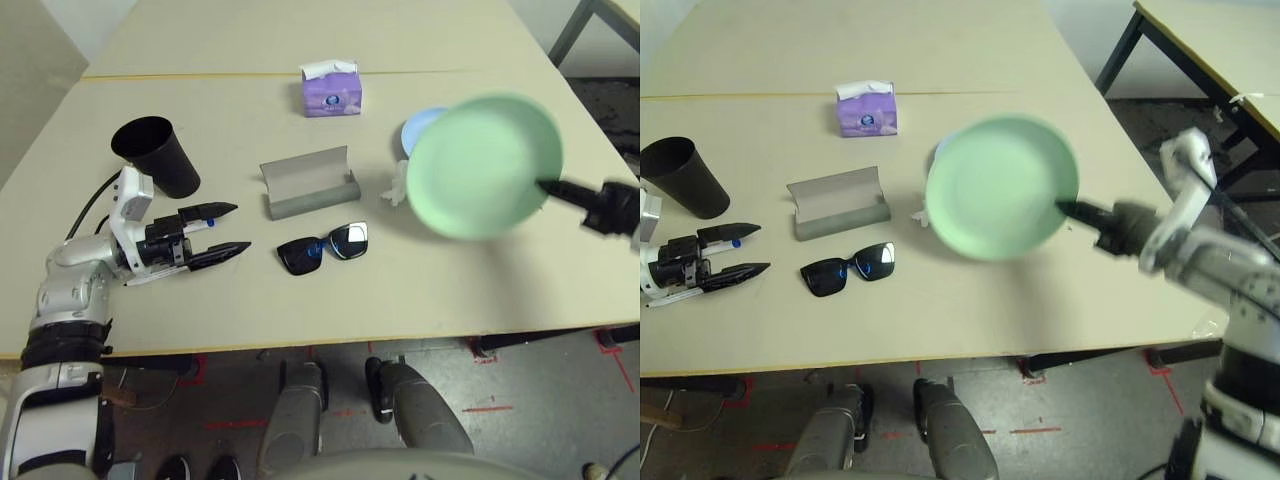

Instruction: Organize and tidy the items on the table.

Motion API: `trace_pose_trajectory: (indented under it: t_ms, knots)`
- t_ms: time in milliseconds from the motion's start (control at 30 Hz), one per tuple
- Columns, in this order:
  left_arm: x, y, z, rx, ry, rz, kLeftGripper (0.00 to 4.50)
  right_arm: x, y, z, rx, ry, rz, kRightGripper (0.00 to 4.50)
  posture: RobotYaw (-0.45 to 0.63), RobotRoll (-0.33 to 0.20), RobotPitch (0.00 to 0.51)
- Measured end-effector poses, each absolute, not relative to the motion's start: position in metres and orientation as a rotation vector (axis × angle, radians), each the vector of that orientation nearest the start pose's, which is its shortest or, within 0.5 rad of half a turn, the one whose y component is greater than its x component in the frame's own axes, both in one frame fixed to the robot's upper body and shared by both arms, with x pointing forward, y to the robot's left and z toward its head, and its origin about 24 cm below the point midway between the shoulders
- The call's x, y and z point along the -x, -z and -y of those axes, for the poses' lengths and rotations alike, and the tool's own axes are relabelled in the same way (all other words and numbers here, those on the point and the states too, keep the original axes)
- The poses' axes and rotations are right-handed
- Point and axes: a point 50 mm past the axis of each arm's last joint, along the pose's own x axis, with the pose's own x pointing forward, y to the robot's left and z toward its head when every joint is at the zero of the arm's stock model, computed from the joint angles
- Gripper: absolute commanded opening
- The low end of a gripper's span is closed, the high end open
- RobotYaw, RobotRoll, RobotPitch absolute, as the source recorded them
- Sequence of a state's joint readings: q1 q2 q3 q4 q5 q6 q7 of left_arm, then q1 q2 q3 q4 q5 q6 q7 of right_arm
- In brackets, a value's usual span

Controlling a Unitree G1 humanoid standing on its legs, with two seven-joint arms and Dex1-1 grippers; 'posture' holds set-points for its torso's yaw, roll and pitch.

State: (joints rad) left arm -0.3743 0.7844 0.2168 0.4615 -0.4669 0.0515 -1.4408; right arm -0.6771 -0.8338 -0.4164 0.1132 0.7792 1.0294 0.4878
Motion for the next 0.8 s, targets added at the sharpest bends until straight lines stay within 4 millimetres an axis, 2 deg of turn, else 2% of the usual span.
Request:
trace_pose_trajectory:
  t_ms: [167, 333, 467, 800]
  knots:
    - [-0.267, -0.131, -0.303, -0.175, 1.049, -0.089, 4.50, -0.332, -0.251, 0.297, -0.218, -0.309, -0.107, 0.01, -0.03, 0.000, 0.227]
    - [-0.262, -0.129, -0.302, -0.182, 1.039, -0.090, 4.50, -0.349, -0.234, 0.297, -0.192, -0.284, -0.172, 0.01, -0.01, 0.000, 0.227]
    - [-0.255, -0.127, -0.304, -0.179, 1.026, -0.088, 4.50, -0.355, -0.217, 0.297, -0.177, -0.280, -0.243, 0.01, 0.00, 0.000, 0.226]
    - [-0.247, -0.123, -0.303, -0.169, 1.013, -0.090, 4.50, -0.365, -0.226, 0.295, -0.135, -0.314, -0.260, 0.01, 0.01, 0.000, 0.228]
